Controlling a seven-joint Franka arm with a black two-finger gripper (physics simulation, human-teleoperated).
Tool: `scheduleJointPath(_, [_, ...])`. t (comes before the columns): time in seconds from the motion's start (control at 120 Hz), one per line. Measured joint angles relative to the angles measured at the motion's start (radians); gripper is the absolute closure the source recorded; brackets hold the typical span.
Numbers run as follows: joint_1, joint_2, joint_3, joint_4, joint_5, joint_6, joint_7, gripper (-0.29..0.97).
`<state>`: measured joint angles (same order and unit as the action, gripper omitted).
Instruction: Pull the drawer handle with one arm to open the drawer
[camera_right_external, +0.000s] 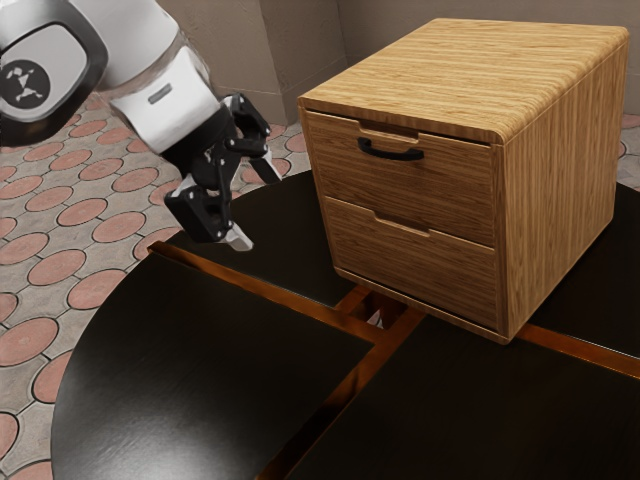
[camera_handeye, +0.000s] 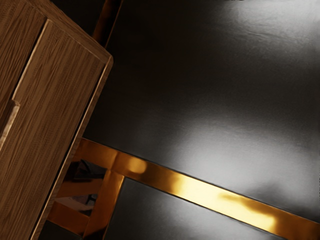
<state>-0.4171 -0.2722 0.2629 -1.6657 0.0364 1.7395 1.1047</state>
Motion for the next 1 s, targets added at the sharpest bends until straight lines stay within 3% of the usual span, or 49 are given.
scheduleJointPath(0.158, [0.023, 0.018, -0.02, 0.0, -0.018, 0.03, 0.117, 0.0])
scheduleJointPath(0.508, [0.055, 0.198, -0.027, 0.111, -0.118, 0.206, 0.293, 0.0])
scheduleJointPath(1.0, [0.107, 0.342, -0.012, 0.184, -0.137, 0.289, 0.398, 0.0])
